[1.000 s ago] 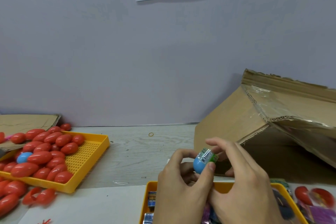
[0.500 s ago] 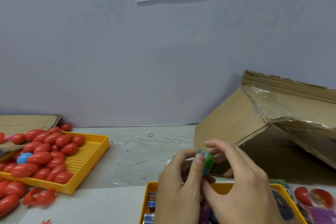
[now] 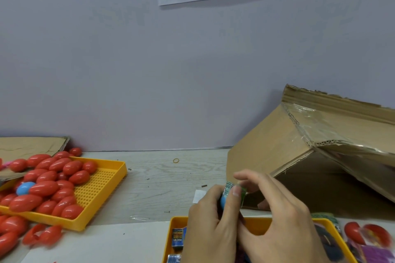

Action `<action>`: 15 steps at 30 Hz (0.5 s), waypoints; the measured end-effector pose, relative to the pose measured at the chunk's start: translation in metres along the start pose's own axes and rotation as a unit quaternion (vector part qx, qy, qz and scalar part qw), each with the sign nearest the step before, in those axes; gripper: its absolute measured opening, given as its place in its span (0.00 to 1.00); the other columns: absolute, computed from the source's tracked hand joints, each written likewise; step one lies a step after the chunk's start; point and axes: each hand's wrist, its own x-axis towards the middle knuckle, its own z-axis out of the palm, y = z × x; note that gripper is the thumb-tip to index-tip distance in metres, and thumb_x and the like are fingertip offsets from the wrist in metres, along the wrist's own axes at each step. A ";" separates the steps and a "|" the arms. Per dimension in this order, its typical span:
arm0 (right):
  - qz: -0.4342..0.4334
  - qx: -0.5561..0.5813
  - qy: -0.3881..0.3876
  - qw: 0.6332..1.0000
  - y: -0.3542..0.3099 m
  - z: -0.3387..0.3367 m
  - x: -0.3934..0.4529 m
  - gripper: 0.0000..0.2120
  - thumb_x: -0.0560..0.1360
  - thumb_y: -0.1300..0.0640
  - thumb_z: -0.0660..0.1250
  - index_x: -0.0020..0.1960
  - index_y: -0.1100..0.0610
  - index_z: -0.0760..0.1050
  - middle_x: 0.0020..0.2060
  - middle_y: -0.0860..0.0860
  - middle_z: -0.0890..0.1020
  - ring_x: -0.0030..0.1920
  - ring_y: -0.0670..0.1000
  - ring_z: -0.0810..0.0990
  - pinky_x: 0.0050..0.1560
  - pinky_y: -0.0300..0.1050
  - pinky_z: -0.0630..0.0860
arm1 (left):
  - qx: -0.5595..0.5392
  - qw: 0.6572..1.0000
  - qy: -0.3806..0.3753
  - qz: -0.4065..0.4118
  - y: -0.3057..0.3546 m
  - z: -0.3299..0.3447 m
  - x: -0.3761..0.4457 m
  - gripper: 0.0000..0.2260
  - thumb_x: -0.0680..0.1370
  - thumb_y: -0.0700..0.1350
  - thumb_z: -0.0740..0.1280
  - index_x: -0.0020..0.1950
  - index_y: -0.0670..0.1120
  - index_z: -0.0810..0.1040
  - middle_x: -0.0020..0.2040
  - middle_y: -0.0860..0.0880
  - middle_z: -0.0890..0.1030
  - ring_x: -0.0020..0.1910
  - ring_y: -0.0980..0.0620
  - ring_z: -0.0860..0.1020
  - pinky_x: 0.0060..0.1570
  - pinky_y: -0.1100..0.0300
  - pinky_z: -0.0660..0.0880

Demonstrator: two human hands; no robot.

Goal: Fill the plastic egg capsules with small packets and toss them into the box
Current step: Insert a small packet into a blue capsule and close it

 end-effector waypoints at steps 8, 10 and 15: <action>-0.010 -0.004 0.050 0.999 -0.002 0.003 0.000 0.36 0.56 0.63 0.83 0.55 0.36 0.73 0.45 0.33 0.77 0.54 0.36 0.76 0.41 0.34 0.77 | 0.008 1.000 0.012 0.014 0.003 0.000 -0.001 0.24 0.67 0.67 0.57 0.45 0.52 0.83 0.37 0.45 0.83 0.32 0.56 0.79 0.34 0.60 0.74; -0.012 0.009 0.049 0.999 -0.002 0.003 0.001 0.36 0.56 0.63 0.83 0.55 0.37 0.73 0.45 0.33 0.78 0.54 0.34 0.75 0.41 0.30 0.77 | -0.019 0.999 0.030 0.019 0.002 0.001 -0.001 0.22 0.65 0.66 0.60 0.44 0.53 0.83 0.37 0.46 0.84 0.34 0.53 0.81 0.36 0.56 0.76; 0.000 0.038 0.051 0.998 0.001 0.002 0.000 0.35 0.54 0.66 0.82 0.54 0.41 0.77 0.46 0.34 0.79 0.53 0.35 0.77 0.45 0.23 0.74 | -0.043 0.999 0.013 -0.017 -0.002 0.001 0.000 0.12 0.71 0.57 0.70 0.46 0.50 0.84 0.38 0.48 0.85 0.37 0.53 0.84 0.39 0.60 0.80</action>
